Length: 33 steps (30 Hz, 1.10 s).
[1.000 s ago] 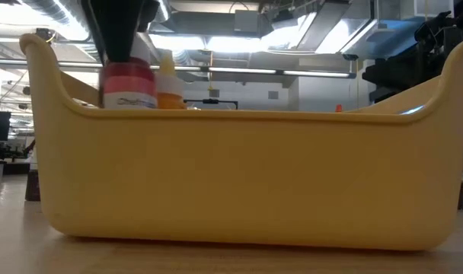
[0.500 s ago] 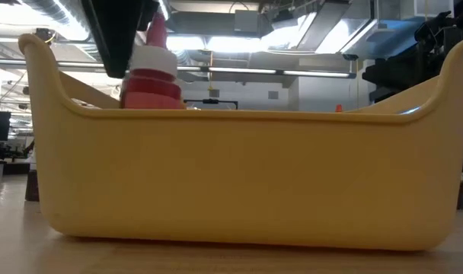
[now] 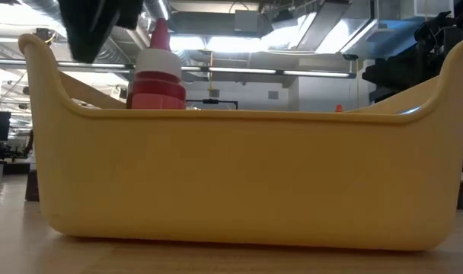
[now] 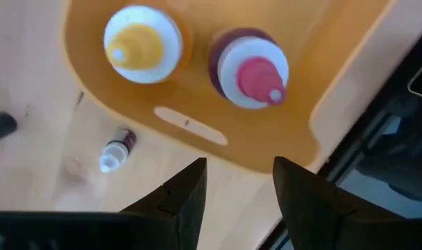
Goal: Pick & Place food coloring
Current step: Put the small red food coloring bottle into the yellow bin
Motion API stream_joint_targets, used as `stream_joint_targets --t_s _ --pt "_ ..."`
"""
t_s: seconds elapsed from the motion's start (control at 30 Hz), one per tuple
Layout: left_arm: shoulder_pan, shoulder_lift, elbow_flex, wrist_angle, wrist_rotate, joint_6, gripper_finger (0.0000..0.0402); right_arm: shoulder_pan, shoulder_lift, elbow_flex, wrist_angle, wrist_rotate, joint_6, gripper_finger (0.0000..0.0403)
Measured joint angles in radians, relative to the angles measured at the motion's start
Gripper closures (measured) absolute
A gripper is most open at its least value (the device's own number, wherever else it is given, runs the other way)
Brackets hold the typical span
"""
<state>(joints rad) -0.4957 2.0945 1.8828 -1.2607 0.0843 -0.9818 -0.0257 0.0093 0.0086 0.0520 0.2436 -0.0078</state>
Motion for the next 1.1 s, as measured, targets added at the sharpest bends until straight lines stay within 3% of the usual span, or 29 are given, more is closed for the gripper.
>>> stream_joint_targets --t_s 0.13,0.37,0.47,0.6,0.8,0.93,1.1 --pt "-0.01 -0.053 0.0 0.0 -0.118 0.043 0.024 0.0 0.0 0.0 0.0 0.0 0.001 0.0283" --pt "-0.052 -0.203 0.0 0.004 -0.599 0.146 0.0239 0.0 0.0 0.0 0.003 0.0 0.002 0.0283" --pt "-0.058 -0.264 -0.032 0.028 -0.728 0.174 0.024 0.0 0.0 0.0 0.004 -0.006 0.003 0.0283" --pt "-0.047 -0.331 -0.135 0.123 -0.769 0.207 0.0238 0.0 -0.001 0.0 0.004 -0.037 0.007 0.0283" --pt "0.023 -0.419 -0.369 0.32 -0.639 0.284 0.0236 0.0 -0.001 0.0 0.004 -0.057 0.007 0.0283" --pt "0.051 -0.52 -0.51 0.39 -0.644 0.259 0.0236 0.0 -0.001 0.0 0.004 -0.061 0.007 0.0283" --pt "0.044 -0.684 -0.722 0.62 -0.681 0.292 0.0233 0.0 0.0 0.0 0.003 -0.062 0.005 0.0283"
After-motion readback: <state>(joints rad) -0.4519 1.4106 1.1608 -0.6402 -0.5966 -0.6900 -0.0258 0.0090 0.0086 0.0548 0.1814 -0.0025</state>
